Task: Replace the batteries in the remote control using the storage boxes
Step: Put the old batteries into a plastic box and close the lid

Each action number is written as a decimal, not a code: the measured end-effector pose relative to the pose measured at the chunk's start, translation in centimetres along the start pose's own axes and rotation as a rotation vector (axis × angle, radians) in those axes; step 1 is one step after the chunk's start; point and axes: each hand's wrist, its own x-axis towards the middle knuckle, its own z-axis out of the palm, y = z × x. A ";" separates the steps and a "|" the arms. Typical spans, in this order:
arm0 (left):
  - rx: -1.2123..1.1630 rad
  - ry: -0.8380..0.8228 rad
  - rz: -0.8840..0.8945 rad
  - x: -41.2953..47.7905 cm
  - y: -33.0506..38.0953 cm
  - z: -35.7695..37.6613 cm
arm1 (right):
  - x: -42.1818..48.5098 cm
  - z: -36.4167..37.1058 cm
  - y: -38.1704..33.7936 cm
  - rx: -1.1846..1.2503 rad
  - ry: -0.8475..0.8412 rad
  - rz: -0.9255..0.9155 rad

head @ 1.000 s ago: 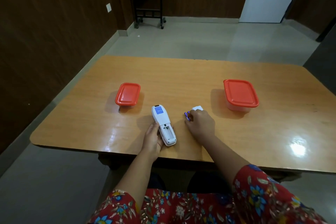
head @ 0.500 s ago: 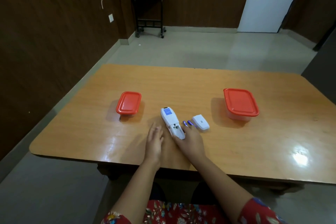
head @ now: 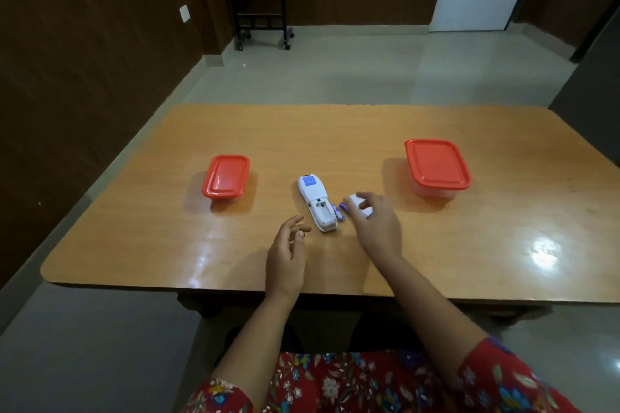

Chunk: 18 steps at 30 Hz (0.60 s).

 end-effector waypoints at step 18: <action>0.055 -0.165 0.015 -2.1 1.8 2.0 | 9.7 -10.7 10.2 0.545 0.336 0.622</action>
